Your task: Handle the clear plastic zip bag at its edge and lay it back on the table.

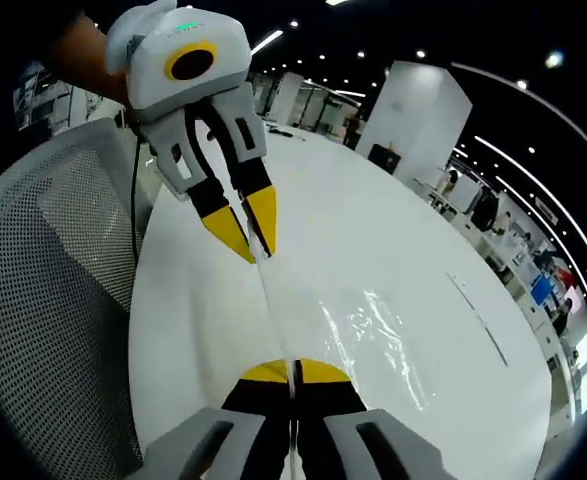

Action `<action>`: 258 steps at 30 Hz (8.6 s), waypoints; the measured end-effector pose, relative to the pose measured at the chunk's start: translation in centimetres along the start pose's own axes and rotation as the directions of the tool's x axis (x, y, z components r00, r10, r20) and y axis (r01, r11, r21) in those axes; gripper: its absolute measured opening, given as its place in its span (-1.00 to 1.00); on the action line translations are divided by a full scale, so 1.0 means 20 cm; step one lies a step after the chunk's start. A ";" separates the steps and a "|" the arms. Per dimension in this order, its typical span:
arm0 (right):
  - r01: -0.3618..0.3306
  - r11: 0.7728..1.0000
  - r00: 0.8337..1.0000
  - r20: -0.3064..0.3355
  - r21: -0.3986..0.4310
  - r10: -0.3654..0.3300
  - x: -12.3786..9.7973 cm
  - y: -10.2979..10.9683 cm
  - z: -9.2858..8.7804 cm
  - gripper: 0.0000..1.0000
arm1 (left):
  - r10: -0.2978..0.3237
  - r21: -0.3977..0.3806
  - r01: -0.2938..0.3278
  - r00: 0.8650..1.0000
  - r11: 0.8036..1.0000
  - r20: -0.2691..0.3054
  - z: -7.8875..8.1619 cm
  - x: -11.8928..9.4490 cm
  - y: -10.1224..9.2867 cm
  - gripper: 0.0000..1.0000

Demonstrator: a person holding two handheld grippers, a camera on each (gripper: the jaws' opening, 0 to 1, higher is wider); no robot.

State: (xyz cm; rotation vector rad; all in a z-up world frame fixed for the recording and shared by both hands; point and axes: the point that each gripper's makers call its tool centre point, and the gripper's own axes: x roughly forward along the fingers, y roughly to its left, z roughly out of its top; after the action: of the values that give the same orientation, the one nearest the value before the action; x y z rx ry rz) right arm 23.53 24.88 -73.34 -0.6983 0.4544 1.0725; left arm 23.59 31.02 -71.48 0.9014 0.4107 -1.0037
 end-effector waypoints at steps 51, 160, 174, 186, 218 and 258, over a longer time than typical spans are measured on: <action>-0.078 0.993 0.979 0.184 -0.083 0.092 -0.01 0.12 0.31 -0.93 | -0.053 0.085 0.055 0.998 0.995 -0.023 0.02 0.02 -0.03 -1.00; -0.126 0.979 0.984 0.107 -0.158 0.143 0.06 0.15 0.24 -1.00 | -0.122 0.035 0.124 0.991 0.992 -0.046 0.02 0.01 -0.08 -1.00; -0.116 0.980 0.987 0.096 -0.160 0.133 0.07 0.14 0.24 -1.00 | -0.115 0.022 0.115 0.993 0.993 -0.030 0.02 -0.01 -0.08 -1.00; -0.132 0.977 0.986 0.081 -0.166 0.147 0.07 0.16 0.24 -1.00 | -0.124 0.068 0.125 0.992 0.990 -0.019 0.05 -0.03 -0.10 -1.00; -0.115 0.980 0.990 0.064 -0.162 0.126 0.07 0.15 0.21 -1.00 | -0.139 0.067 0.138 0.990 0.988 0.002 0.09 -0.03 -0.10 -1.00; -0.093 0.991 0.994 0.054 -0.099 0.098 0.06 0.10 0.16 -1.00 | -0.129 0.064 0.129 0.992 0.990 -0.002 0.11 -0.06 -0.08 -1.00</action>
State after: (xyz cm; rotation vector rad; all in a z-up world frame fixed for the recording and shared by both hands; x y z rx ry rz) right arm 22.17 28.54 -72.54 -0.7335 0.3904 1.2085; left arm 21.48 29.64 -70.09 0.9407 0.4414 -1.1421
